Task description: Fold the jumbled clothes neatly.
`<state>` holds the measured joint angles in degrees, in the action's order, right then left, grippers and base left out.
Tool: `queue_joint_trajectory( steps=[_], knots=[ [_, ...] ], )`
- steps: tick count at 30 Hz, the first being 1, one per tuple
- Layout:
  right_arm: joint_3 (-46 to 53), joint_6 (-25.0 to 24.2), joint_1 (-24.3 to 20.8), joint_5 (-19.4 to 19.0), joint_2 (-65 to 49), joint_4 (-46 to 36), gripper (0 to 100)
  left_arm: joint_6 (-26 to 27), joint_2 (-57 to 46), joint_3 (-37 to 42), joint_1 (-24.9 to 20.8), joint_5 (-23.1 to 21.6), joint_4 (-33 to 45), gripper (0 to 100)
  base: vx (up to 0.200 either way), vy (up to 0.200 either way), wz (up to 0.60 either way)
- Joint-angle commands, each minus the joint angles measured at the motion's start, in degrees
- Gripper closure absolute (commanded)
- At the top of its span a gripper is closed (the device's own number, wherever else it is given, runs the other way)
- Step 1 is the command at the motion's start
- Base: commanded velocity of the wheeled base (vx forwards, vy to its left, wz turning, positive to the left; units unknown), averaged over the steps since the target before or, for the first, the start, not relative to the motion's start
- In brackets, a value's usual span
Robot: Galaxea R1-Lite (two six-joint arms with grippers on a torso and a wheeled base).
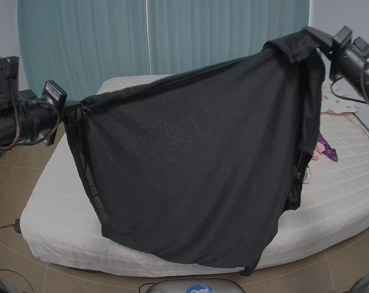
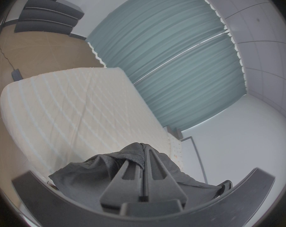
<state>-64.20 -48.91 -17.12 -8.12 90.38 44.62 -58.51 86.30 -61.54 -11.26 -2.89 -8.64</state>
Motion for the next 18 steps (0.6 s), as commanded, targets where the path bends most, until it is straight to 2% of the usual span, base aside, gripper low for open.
queue_joint_trajectory(
  steps=[1, 9, 12, 13, 18],
  knots=[
    [-6.64, 2.77, 4.46, 0.12, 20.62, 4.78, 100, -0.55, 19.08, -6.93, 0.81, -0.19, 0.56, 100, 0.200, 0.000, 0.00],
    [-11.21, 4.96, 4.20, 0.21, 30.47, 6.10, 100, -0.55, 29.10, -14.66, 0.89, 0.25, 0.56, 100, 0.200, 0.000, 0.00],
    [-12.36, 5.67, 3.84, 1.44, 33.98, 6.27, 100, -0.46, 33.06, -17.04, 0.81, 0.34, 0.56, 100, 0.200, 0.000, 0.00],
    [-12.71, 5.84, 3.49, 3.20, 36.71, 6.71, 100, -0.37, 35.87, -18.44, 0.81, 0.34, 0.65, 100, 0.200, 0.000, 0.00],
    [-13.15, 6.19, 3.14, 5.92, 42.51, 9.52, 100, -0.55, 39.56, -19.76, 0.81, 0.34, 0.56, 100, 0.000, 0.000, 0.00]
  ],
)
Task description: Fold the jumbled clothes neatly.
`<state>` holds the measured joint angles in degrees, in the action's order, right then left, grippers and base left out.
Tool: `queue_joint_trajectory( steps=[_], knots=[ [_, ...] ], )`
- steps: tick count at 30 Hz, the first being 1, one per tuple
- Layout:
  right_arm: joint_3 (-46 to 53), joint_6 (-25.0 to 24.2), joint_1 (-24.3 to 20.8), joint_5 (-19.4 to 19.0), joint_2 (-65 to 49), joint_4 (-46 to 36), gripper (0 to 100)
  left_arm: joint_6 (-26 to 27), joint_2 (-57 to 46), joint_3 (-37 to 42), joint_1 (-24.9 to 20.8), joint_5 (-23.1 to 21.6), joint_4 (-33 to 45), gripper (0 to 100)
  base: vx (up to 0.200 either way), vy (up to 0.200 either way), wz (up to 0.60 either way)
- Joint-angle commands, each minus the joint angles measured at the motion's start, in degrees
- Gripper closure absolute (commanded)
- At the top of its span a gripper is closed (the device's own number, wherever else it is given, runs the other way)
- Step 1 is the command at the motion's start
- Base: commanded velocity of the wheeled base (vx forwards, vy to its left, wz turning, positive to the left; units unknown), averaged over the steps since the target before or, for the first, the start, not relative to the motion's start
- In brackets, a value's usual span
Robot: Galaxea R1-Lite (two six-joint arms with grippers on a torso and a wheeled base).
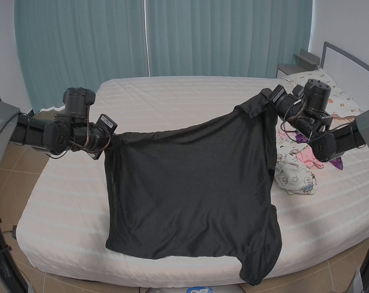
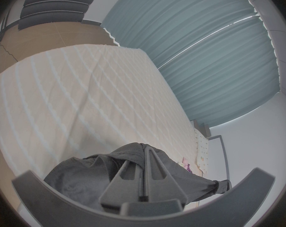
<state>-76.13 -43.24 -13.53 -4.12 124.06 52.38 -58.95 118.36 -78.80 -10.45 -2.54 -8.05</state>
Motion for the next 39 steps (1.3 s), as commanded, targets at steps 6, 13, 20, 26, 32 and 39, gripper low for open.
queue_joint_trajectory(
  steps=[6, 13, 20, 26, 32, 39],
  knots=[
    [-1.21, 0.44, -0.71, 2.10, 12.96, 2.64, 0, -0.55, 10.40, -3.99, 0.43, -0.72, -0.22, 0, 0.000, 0.000, 0.00],
    [-2.53, 0.53, -0.18, 5.18, 15.51, 2.37, 0, -0.46, 13.39, -5.49, 0.60, 1.13, -1.09, 0, 0.000, 0.000, 0.00],
    [2.21, 0.79, 1.93, 6.32, 13.40, -0.70, 0, 0.07, 13.21, -5.40, 2.89, 4.38, -1.27, 0, 0.000, 0.000, 0.00],
    [15.93, 0.53, 1.49, 6.23, 7.07, -0.09, 0, 1.03, 7.59, 2.07, 4.21, 2.36, -1.36, 0, 0.000, 0.000, 0.00],
    [27.79, 0.09, 1.14, 6.58, -0.05, 0.18, 0, 3.76, 0.47, 16.84, 4.12, -4.85, -7.95, 0, 0.000, 0.000, 0.00],
    [40.27, -4.48, -2.64, 7.37, -4.71, 1.14, 0, 3.67, -2.08, 32.75, 2.36, -6.08, -20.61, 0, 0.000, 0.000, 0.00]
  ],
)
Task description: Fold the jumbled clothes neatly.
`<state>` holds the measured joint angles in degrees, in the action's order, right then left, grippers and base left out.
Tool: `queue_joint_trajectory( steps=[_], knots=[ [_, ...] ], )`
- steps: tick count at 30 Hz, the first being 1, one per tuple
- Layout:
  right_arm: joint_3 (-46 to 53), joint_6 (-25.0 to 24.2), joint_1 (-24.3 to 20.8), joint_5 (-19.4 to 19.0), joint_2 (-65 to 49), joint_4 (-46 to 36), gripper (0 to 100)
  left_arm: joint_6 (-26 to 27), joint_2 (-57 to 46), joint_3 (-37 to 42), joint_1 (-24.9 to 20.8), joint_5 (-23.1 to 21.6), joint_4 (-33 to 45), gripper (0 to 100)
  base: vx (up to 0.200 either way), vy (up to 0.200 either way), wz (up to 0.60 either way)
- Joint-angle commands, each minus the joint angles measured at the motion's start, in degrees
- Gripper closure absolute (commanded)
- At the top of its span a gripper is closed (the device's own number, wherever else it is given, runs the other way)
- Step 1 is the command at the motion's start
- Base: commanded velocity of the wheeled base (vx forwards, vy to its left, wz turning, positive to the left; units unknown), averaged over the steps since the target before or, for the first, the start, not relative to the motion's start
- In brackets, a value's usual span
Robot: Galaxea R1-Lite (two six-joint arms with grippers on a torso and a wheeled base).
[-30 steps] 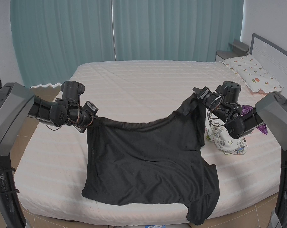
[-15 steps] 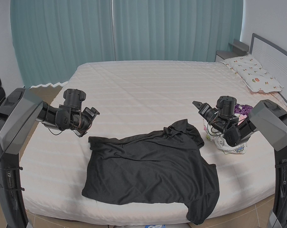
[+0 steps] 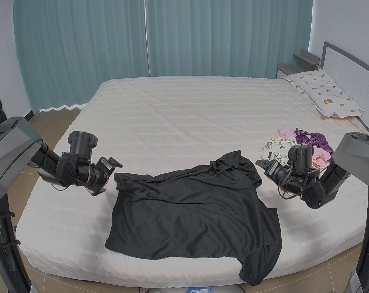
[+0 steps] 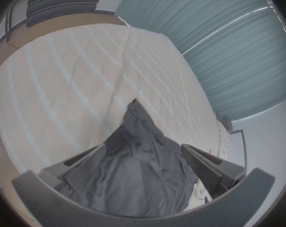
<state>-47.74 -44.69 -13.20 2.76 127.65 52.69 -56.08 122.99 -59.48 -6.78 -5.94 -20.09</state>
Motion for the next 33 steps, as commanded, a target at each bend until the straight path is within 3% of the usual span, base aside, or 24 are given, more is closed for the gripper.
queue_joint_trajectory(
  steps=[1, 8, 21, 27, 33],
  knots=[
    [14.96, -4.35, -3.15, 0.06, -8.03, 4.27, 0, 0.79, -7.06, 18.35, -2.27, -2.76, -13.04, 0, 0.000, 0.000, 0.00],
    [16.01, -4.44, -4.29, 0.41, -2.49, 9.98, 0, 0.79, -7.94, 25.20, -2.89, -2.59, -17.97, 0, -0.114, 0.000, 0.00],
    [15.48, -4.44, -4.11, -0.12, -1.70, 10.07, 0, 1.32, -5.04, 26.34, -4.03, -1.89, -17.97, 0, -0.031, 0.000, 0.00],
    [15.04, -4.44, -4.29, -0.12, -0.65, 10.07, 0, 4.57, -1.61, 25.90, -4.56, -1.27, -17.97, 0, 0.000, 0.000, 0.00],
    [14.96, -4.44, -4.38, -0.12, -0.29, 10.07, 0, 8.62, 1.29, 25.90, -5.35, 5.06, -17.97, 0, 0.000, 0.000, 0.00]
  ],
)
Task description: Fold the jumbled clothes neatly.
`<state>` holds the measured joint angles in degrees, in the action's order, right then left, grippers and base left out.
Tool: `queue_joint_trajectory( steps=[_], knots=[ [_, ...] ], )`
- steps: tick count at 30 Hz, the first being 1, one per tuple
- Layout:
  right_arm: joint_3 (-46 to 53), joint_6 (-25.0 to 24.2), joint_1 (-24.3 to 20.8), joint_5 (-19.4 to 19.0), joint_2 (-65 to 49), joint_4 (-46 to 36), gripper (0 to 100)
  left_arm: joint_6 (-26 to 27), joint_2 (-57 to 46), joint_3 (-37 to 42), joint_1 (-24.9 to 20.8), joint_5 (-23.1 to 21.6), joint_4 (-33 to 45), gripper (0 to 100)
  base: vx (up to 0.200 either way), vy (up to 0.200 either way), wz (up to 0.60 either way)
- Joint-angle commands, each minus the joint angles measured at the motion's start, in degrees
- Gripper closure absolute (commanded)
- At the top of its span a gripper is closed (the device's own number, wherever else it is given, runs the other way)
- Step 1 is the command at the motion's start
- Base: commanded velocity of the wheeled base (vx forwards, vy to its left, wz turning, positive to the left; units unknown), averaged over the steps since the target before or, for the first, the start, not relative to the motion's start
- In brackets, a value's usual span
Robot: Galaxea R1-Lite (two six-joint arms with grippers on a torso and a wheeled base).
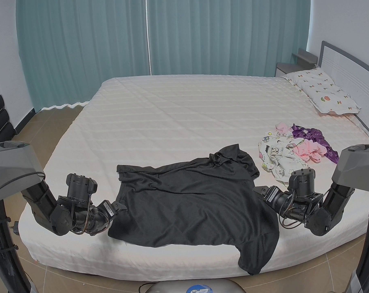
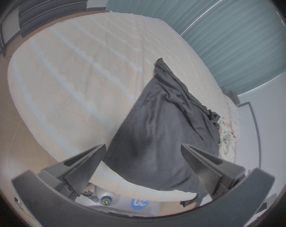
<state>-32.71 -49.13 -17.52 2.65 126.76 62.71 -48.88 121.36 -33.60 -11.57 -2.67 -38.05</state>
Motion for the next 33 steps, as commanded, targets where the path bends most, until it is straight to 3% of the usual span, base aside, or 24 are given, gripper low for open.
queue_joint_trajectory(
  steps=[1, 17, 18, 23, 29, 33],
  knots=[
    [-0.08, 0.00, 0.03, -0.10, 0.60, 0.05, 0, 1.95, 3.80, -0.06, -1.18, 2.32, -0.01, 0, 0.000, 0.000, 0.00],
    [-1.31, 0.17, 0.20, 0.17, 0.07, -0.22, 0, 2.21, 6.96, -2.44, -3.28, 4.08, 0.52, 0, 0.000, 0.000, 0.00],
    [-1.39, 0.17, 0.38, 0.17, 0.16, -0.31, 0, 2.21, 6.96, -2.35, -3.55, 4.52, 0.52, 100, 0.000, 0.000, 0.00],
    [-3.94, 0.61, 2.58, 0.26, 1.04, -2.50, 0, 4.68, 6.70, 0.99, -4.25, 7.68, 0.96, 100, 0.000, 0.000, 0.00],
    [-9.66, 2.90, 6.09, -0.10, 1.47, -11.91, 0, 7.75, 6.35, 3.28, -3.11, 11.20, 1.48, 100, 0.000, 0.000, 0.00],
    [-12.73, 7.03, 8.82, -0.10, 4.81, -15.42, 0, 8.72, 3.36, 2.57, -0.91, 12.78, 8.08, 100, 0.000, 0.000, 0.00]
  ],
)
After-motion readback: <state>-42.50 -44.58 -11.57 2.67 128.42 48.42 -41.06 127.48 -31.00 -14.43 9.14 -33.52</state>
